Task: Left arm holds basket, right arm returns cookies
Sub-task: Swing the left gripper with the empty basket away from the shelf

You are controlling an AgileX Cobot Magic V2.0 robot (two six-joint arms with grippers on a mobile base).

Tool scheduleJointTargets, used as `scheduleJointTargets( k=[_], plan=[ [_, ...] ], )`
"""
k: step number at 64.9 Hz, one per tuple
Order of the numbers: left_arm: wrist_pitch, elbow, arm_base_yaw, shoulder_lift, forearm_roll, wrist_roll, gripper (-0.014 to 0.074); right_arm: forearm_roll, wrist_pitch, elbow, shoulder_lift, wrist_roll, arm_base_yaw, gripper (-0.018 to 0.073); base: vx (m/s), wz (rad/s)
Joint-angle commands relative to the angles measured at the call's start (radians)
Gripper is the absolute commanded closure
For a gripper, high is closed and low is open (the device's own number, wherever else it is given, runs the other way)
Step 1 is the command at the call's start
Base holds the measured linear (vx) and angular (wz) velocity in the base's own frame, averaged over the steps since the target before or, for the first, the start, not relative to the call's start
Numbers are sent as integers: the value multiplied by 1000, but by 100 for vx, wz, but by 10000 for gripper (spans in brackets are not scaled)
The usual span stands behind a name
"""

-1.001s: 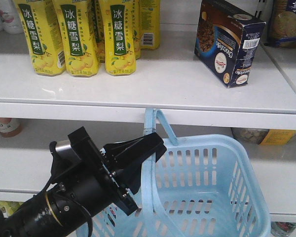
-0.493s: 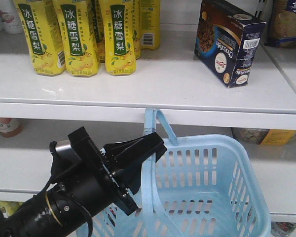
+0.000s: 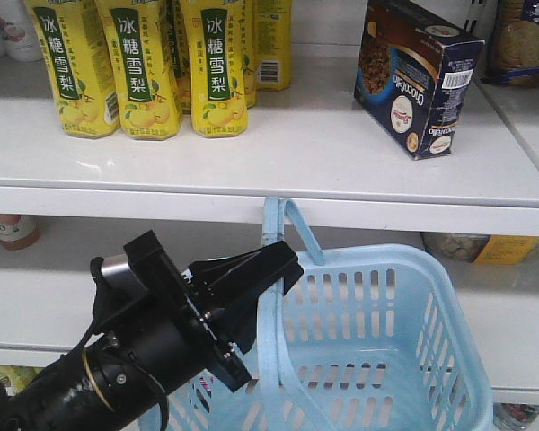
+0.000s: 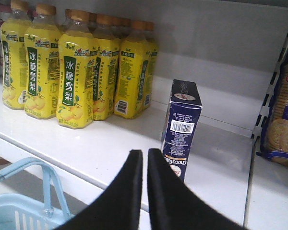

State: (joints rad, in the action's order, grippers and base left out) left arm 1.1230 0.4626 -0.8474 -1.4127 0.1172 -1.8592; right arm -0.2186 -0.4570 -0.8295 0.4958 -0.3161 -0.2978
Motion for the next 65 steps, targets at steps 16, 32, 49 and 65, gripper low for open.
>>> scheduleJointTargets(
  k=[16, 32, 49, 65],
  plan=[
    [250, 29, 11, 33, -54, -16, 599, 2, 68, -27, 8, -6, 8, 565, 0, 0],
    [200, 2, 11, 74, -5, -21, 599, 2, 69, -27, 8, -6, 8, 565, 0, 0],
    [77, -149, 11, 237, -3, -19, 599, 2, 69, -27, 8, -6, 8, 565, 0, 0],
    [-146, -246, 12, 423, -41, 8, 599, 2, 69, -27, 8, -6, 8, 565, 0, 0]
  ],
)
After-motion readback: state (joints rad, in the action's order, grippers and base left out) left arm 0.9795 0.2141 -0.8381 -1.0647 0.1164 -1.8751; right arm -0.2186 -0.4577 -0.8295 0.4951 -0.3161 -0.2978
